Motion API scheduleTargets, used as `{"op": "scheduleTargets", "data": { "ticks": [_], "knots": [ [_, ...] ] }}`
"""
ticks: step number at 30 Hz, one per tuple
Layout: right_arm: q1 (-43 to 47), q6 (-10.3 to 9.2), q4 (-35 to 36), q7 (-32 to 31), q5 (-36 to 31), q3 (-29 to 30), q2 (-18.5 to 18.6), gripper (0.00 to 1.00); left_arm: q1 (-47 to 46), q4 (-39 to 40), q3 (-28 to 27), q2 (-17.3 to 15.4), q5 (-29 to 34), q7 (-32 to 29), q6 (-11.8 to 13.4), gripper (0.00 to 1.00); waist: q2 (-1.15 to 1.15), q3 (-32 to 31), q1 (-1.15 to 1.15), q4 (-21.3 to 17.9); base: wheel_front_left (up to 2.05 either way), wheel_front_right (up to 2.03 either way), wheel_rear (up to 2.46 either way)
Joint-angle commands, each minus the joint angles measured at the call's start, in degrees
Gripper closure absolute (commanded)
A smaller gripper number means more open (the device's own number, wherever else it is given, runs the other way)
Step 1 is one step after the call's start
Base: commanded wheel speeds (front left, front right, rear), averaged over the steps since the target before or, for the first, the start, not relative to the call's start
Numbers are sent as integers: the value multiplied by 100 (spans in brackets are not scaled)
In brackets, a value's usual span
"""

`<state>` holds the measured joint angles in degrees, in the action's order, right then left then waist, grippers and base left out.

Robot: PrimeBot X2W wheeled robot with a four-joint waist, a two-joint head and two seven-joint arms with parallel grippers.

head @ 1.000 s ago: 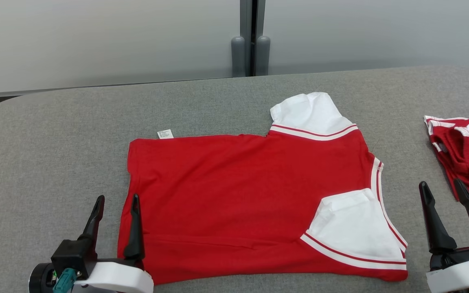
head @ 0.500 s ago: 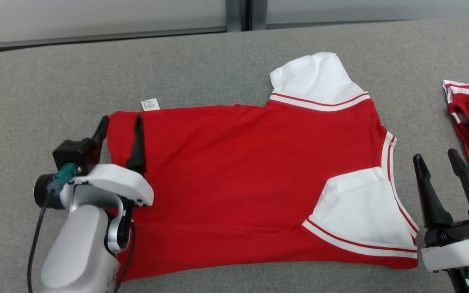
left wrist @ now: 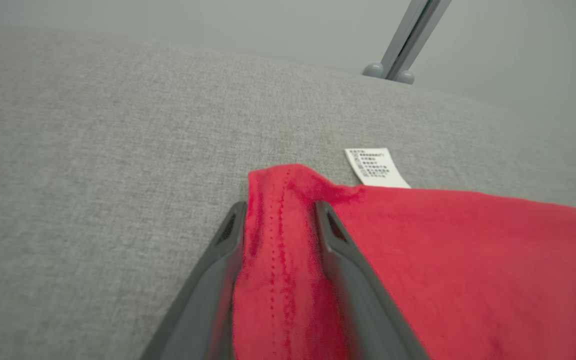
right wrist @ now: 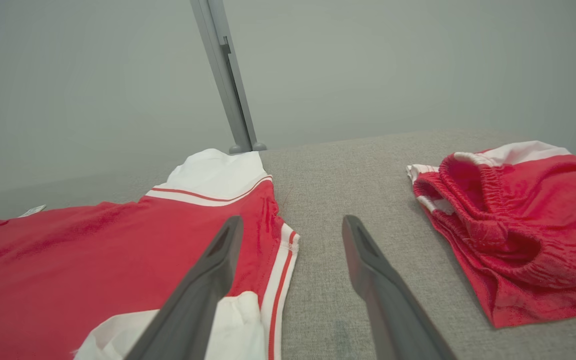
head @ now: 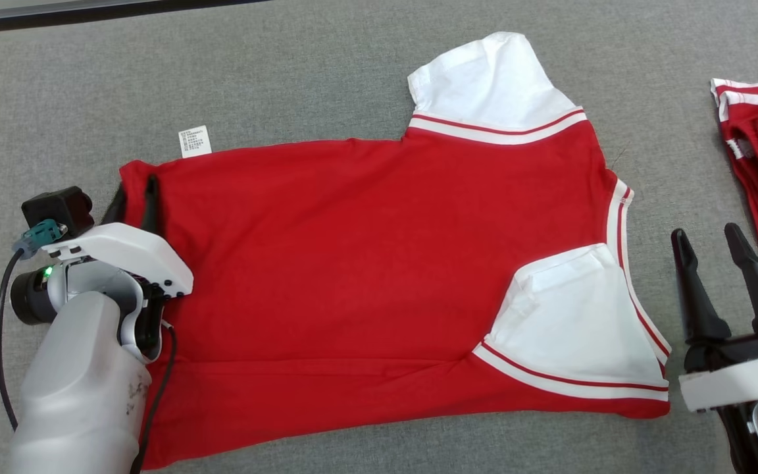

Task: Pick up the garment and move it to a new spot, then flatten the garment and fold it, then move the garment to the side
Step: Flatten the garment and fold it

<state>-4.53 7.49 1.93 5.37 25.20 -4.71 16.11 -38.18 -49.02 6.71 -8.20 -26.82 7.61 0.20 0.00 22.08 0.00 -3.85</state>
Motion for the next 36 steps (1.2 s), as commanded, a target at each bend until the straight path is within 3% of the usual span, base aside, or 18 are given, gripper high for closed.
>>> {"op": "scheduleTargets", "data": {
  "ticks": [1,8,15,21,28,33,34,35,36],
  "knots": [
    [-151,0,-79,47,61,4,53,0,-70,-162,22,2,-23,51,-76,100,0,18,0,19,0,0,0],
    [-1027,0,-698,80,334,42,422,0,-450,-386,145,130,45,419,-176,100,0,238,0,216,0,0,0],
    [-2602,0,-1542,-168,771,-375,1083,0,-882,-222,445,403,150,622,-223,100,0,753,0,754,0,0,0],
    [-4247,0,-2607,-932,1119,-1282,1722,0,-1184,27,966,501,28,702,-289,100,0,1149,0,1297,0,0,0],
    [-5168,-1,-3454,-1658,1487,-2441,1937,0,-1232,452,1820,519,-555,730,-57,100,0,1309,0,1552,0,0,0],
    [-5363,-1,-3820,-2001,1823,-2921,1979,0,-1206,557,2135,530,-771,729,96,100,0,1338,0,1594,0,0,0],
    [-5422,2,-3848,-2030,1878,-3016,2030,22,-1199,569,2186,530,-800,731,121,100,0,1341,0,1597,0,0,0],
    [-5490,1,-3877,-1967,1998,-3054,2050,56,-1195,579,2226,530,-827,734,151,100,0,1345,0,1601,0,0,0],
    [-5547,-1,-3889,-1882,2066,-3092,2067,100,-1186,581,2256,531,-855,736,174,100,0,1344,0,1604,0,0,0]
  ]
}}
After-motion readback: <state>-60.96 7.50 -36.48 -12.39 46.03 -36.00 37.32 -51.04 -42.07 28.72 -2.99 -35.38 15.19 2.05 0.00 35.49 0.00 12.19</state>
